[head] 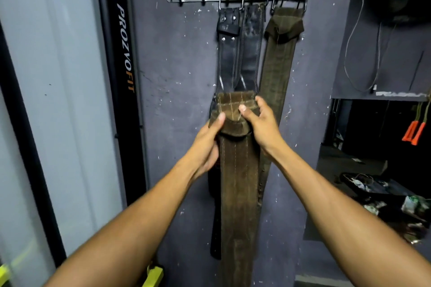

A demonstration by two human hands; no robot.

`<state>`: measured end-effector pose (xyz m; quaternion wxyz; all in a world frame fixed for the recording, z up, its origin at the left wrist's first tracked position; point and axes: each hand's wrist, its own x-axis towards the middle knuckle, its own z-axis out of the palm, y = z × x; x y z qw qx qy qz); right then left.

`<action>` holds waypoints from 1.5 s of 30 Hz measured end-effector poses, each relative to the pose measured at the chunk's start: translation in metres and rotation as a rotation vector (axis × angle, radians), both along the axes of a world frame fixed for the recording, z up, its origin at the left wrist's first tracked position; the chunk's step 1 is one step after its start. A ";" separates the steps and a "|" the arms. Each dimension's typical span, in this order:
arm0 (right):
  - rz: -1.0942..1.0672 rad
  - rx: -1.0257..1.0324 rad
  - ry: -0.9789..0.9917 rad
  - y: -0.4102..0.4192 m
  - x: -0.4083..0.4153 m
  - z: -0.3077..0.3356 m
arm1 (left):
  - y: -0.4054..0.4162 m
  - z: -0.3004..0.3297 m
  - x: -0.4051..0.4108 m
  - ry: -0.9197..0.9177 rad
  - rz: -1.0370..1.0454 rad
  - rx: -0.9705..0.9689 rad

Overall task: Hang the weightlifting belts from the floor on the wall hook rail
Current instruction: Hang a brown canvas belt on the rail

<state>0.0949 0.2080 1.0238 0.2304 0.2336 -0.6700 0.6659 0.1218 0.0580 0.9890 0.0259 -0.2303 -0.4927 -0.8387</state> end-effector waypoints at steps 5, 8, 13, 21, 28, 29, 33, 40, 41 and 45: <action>0.030 -0.078 -0.058 -0.001 0.002 -0.029 | 0.008 0.021 -0.012 -0.054 0.272 -0.060; 0.263 -0.305 -0.160 0.014 0.017 -0.061 | 0.012 0.013 -0.014 0.006 0.255 -0.053; 0.133 -0.024 -0.263 0.017 0.028 -0.117 | 0.022 0.020 -0.011 0.060 0.229 -0.036; 0.279 -0.023 -0.415 0.027 0.036 -0.182 | 0.024 0.048 -0.004 0.141 0.262 -0.061; 0.366 -0.020 -0.570 0.020 0.044 -0.224 | 0.021 0.062 0.002 0.164 0.303 -0.065; 0.338 0.035 -0.581 0.020 0.046 -0.237 | 0.017 0.066 0.003 0.173 0.308 -0.053; 0.219 0.000 -0.611 0.015 0.054 -0.261 | 0.008 0.074 0.003 0.178 0.328 -0.043; 0.215 0.117 -0.718 0.021 0.055 -0.287 | 0.002 0.072 0.007 0.167 0.345 -0.023; 0.223 0.137 -0.724 0.021 0.055 -0.287 | 0.003 0.073 0.009 0.167 0.346 -0.031; 0.328 0.064 -0.641 0.021 0.046 -0.238 | 0.008 0.069 0.009 0.172 0.335 -0.056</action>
